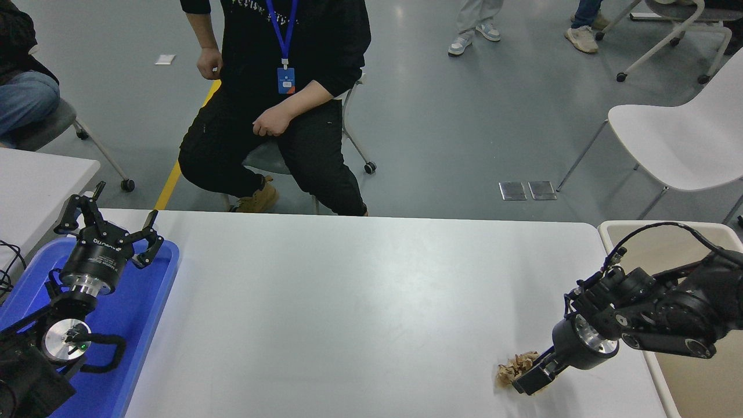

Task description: Clean the table surface

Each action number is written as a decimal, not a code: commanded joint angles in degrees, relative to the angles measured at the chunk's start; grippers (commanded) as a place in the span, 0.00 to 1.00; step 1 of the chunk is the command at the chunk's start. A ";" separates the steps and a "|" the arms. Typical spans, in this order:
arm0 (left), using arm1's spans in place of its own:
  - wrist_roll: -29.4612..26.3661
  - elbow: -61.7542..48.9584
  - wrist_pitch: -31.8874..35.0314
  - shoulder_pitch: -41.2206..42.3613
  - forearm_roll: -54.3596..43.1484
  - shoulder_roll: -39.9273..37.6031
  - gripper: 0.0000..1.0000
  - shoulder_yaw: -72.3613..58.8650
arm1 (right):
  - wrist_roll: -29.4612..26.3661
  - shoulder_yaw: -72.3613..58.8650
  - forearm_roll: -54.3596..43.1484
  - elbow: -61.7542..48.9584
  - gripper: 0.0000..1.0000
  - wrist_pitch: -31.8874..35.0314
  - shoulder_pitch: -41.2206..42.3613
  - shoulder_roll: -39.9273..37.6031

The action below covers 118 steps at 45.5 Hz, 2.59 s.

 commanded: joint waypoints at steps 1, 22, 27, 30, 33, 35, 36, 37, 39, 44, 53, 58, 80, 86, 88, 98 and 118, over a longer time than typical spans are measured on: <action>0.00 0.00 0.00 0.00 0.00 0.01 1.00 0.00 | 0.00 0.67 0.02 -1.44 0.99 -0.74 -1.07 0.09; 0.00 0.00 0.00 0.00 0.00 0.01 1.00 0.00 | 0.00 0.67 -0.06 -3.20 0.97 -4.87 -3.88 0.97; 0.00 0.00 0.00 0.00 0.00 0.01 1.00 0.00 | 0.09 0.40 -0.15 -3.99 0.84 -6.46 -4.50 1.93; 0.00 0.00 0.00 0.00 0.09 0.01 1.00 0.00 | 0.26 0.40 -0.24 -4.08 0.80 -6.54 -4.59 2.46; 0.00 0.00 0.00 0.00 0.00 0.01 1.00 0.00 | 0.35 0.32 -0.24 -4.25 0.70 -6.63 -4.59 2.55; 0.00 0.00 0.00 0.00 0.00 -0.08 1.00 0.00 | 0.44 0.32 -0.24 -4.61 0.61 -6.63 -4.59 2.64; 0.00 0.00 0.00 0.00 0.00 0.01 1.00 0.00 | 0.52 0.23 -0.24 -4.69 0.56 -6.55 -4.50 2.64; 0.00 0.00 0.00 0.00 0.00 0.01 1.00 0.00 | 0.53 0.14 -0.24 -4.69 0.50 -6.63 -4.50 2.64; 0.00 0.00 0.00 0.00 0.00 0.01 1.00 0.00 | 0.61 -0.04 -0.24 -4.78 0.36 -6.63 -4.24 2.64; 0.00 0.00 0.00 0.00 0.00 0.01 1.00 0.00 | 0.70 -0.13 -0.24 -4.87 0.14 -6.54 -3.80 2.64; 0.00 0.00 0.00 0.00 0.00 0.01 1.00 0.00 | 0.79 -0.12 -0.24 -4.78 0.00 -6.19 -2.22 2.64; 0.00 0.00 0.00 0.00 0.00 0.01 1.00 0.00 | 1.49 -0.12 -0.24 -4.87 0.00 -6.11 -1.51 2.55; 0.00 0.00 0.00 0.00 0.00 0.01 1.00 0.00 | 5.80 6.37 3.01 -3.55 0.00 -5.93 6.13 -3.51; 0.00 0.00 0.00 0.00 0.00 0.01 1.00 0.00 | 7.82 8.75 9.51 -2.50 0.00 -5.49 9.03 -6.67; 0.00 0.00 0.00 0.00 0.00 0.01 1.00 0.00 | 8.43 8.84 11.44 -1.89 0.00 -5.40 10.00 -7.55; 0.00 0.00 0.00 0.00 0.00 0.01 1.00 0.00 | 10.02 11.64 15.67 2.07 0.00 -5.40 13.78 -11.68; 0.00 0.00 0.00 0.00 0.00 -0.08 1.00 0.00 | 10.02 32.92 27.18 -1.09 0.00 2.07 15.19 -18.63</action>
